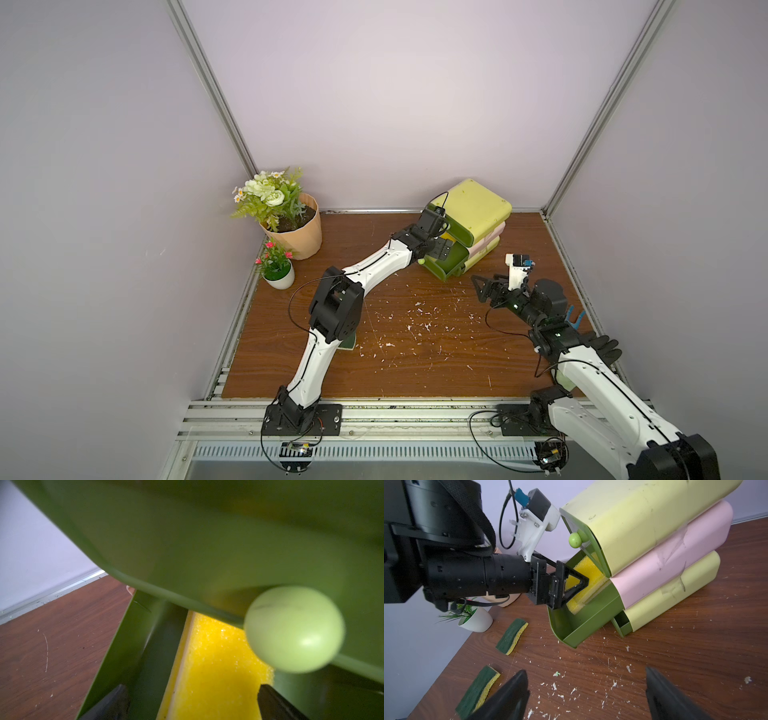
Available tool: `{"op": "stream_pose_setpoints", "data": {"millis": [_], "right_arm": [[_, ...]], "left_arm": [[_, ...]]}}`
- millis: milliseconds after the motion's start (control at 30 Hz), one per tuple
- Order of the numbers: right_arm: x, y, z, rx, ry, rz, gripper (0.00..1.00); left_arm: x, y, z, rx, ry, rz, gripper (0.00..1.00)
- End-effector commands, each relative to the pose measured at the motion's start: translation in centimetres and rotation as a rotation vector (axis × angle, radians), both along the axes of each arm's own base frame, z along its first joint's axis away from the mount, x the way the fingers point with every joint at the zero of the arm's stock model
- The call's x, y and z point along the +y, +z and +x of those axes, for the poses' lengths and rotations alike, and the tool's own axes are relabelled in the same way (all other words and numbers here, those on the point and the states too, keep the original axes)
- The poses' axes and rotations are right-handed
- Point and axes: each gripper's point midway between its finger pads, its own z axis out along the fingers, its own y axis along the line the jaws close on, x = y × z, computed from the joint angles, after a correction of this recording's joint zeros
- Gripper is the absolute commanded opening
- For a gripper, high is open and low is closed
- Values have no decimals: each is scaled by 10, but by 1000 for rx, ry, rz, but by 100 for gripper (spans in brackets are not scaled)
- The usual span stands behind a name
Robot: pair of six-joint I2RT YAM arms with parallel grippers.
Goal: Take the sponge out of the drawer
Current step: Pick up the sponge from the drawer.
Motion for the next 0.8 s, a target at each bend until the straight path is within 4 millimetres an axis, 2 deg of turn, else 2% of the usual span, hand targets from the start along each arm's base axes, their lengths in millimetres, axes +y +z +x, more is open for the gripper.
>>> {"op": "stream_pose_setpoints", "data": {"millis": [0, 267, 767], "right_arm": [[2, 9, 2, -35, 8, -5, 91], [2, 10, 2, -36, 7, -7, 91], [2, 11, 1, -40, 9, -5, 91]], "left_arm": [[3, -5, 5, 17, 0, 5, 98], [1, -9, 5, 43, -8, -2, 98], [-3, 32, -1, -14, -32, -95, 98]]}}
